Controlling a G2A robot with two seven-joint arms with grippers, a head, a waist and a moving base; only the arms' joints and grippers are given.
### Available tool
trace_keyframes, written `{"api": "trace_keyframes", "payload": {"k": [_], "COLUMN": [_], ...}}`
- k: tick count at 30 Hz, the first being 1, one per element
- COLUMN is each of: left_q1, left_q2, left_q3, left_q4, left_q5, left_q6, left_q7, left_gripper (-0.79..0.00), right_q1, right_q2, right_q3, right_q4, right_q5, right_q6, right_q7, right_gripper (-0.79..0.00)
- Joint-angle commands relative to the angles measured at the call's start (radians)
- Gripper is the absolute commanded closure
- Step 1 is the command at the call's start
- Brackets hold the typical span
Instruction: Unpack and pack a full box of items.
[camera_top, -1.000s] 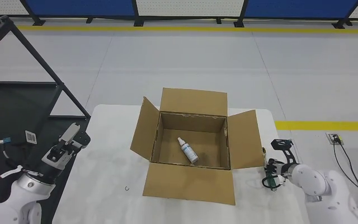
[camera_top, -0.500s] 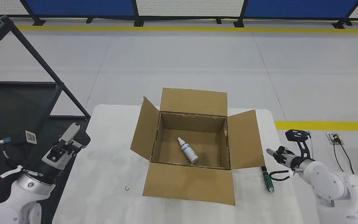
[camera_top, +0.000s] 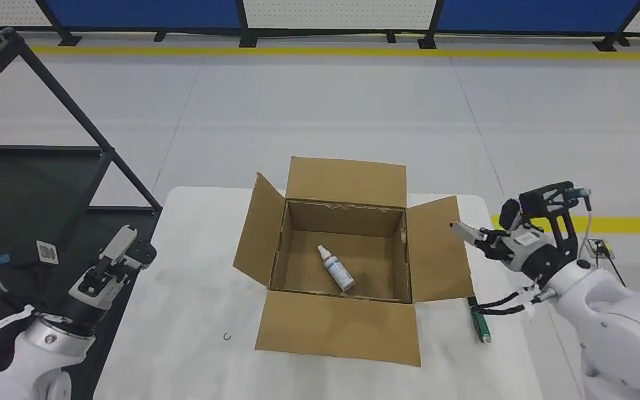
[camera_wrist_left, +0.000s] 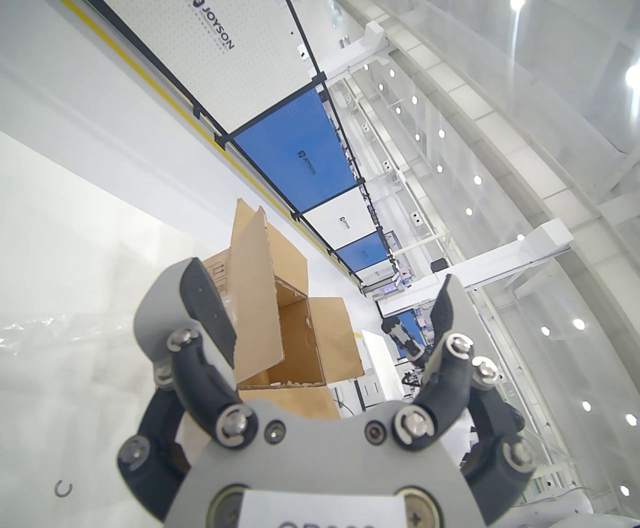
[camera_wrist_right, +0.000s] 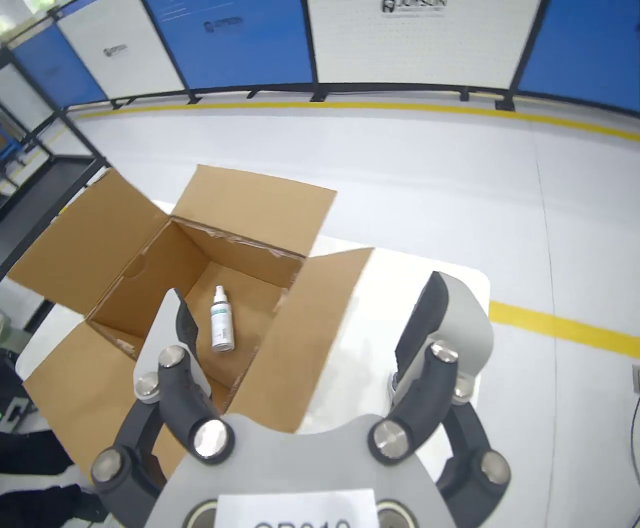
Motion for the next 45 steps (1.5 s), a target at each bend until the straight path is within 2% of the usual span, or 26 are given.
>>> {"api": "trace_keyframes", "payload": {"k": [1,4,8,13,16,24,30,35,36,37,38,42,45], "left_q1": [0.011,0.024,0.038,0.047,0.047,0.047,0.047,0.047,0.047,0.047,0.047,0.047,0.047], "left_q2": [0.000,-0.001,-0.001,0.000,0.000,0.000,0.000,0.000,0.000,0.000,0.000,0.000,0.000], "left_q3": [-0.007,-0.019,-0.033,-0.038,-0.038,-0.038,-0.038,-0.038,-0.038,-0.038,-0.038,-0.038,-0.038], "left_q4": [0.004,0.007,0.006,0.004,0.004,0.004,0.004,0.004,0.004,0.004,0.004,0.004,0.004], "left_q5": [-0.008,-0.024,-0.041,-0.049,-0.049,-0.049,-0.049,-0.049,-0.049,-0.049,-0.049,-0.049,-0.049], "left_q6": [-0.004,-0.011,-0.012,-0.009,-0.009,-0.009,-0.009,-0.009,-0.009,-0.009,-0.009,-0.009,-0.009], "left_q7": [0.013,0.026,0.041,0.051,0.051,0.051,0.051,0.051,0.051,0.051,0.051,0.051,0.051], "left_gripper": [-0.785,-0.785,-0.785,-0.785,-0.785,-0.785,-0.785,-0.785,-0.785,-0.785,-0.785,-0.785,-0.785], "right_q1": [0.061,0.168,0.326,0.499,0.603,0.753,0.801,0.825,0.831,0.833,0.836,0.846,0.853], "right_q2": [0.000,-0.007,-0.033,-0.086,-0.132,-0.247,-0.325,-0.378,-0.391,-0.397,-0.406,-0.442,-0.465], "right_q3": [-0.099,-0.254,-0.475,-0.695,-0.817,-1.021,-1.129,-1.177,-1.185,-1.189,-1.194,-1.211,-1.218], "right_q4": [0.000,0.057,0.227,0.488,0.665,0.995,1.161,1.261,1.285,1.297,1.315,1.384,1.429], "right_q5": [-0.033,-0.071,-0.093,-0.062,-0.019,0.061,0.047,0.026,0.023,0.021,0.019,0.017,0.021], "right_q6": [-0.012,-0.026,-0.002,0.054,0.080,0.111,0.129,0.164,0.169,0.171,0.175,0.175,0.169], "right_q7": [0.059,0.124,0.174,0.181,0.164,0.098,0.064,0.034,0.027,0.024,0.019,0.014,0.015], "right_gripper": [-0.785,-0.785,-0.785,-0.785,-0.785,-0.785,-0.785,-0.785,-0.767,-0.668,-0.622,-0.557,-0.446]}}
